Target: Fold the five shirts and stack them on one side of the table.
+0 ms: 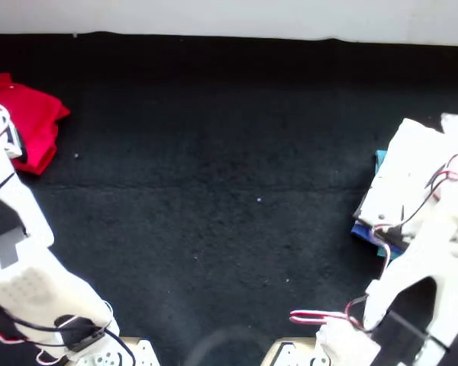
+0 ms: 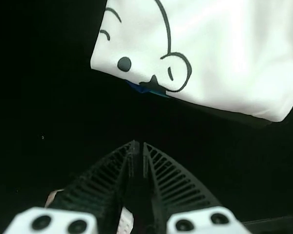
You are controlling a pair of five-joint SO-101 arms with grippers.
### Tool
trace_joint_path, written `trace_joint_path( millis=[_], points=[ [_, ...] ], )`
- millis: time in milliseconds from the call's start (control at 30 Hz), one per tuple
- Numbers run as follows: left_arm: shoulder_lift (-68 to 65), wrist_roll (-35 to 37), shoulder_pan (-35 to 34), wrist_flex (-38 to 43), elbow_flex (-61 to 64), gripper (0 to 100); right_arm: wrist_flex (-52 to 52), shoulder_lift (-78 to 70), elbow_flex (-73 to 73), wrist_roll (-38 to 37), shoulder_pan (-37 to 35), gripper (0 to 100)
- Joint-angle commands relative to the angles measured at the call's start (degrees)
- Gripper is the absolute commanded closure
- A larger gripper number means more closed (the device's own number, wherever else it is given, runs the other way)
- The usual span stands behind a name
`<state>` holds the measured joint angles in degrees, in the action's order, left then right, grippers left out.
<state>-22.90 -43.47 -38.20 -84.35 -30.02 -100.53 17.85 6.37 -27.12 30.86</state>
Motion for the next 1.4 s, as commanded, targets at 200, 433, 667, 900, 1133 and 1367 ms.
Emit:
trace_joint_path(
  millis=[200, 433, 667, 900, 1133, 1367],
  points=[
    [-16.7, -0.5, 4.9, 8.4, -10.5, 84, -0.7, 11.0, 10.9, -0.9, -0.1, 97.4],
    [-30.5, -0.7, 5.3, 14.0, -21.8, 92, -0.6, 17.2, 15.0, -1.0, -0.1, 97.4],
    [-37.7, -0.6, 5.1, 13.0, -33.9, 99, -0.5, 21.4, 18.3, -1.0, -0.1, 97.4],
    [-34.8, -0.4, 8.7, -5.7, -51.9, 99, -0.4, 23.0, 18.8, -1.1, -0.1, 97.4],
    [-23.6, 7.1, 15.9, -15.7, -64.7, 99, -0.4, 23.0, 18.8, -1.1, -0.2, 97.4],
    [-8.0, 12.2, 28.8, -15.7, -64.9, 99, -0.4, 23.0, 18.8, -1.1, -0.2, 97.4]
  ],
)
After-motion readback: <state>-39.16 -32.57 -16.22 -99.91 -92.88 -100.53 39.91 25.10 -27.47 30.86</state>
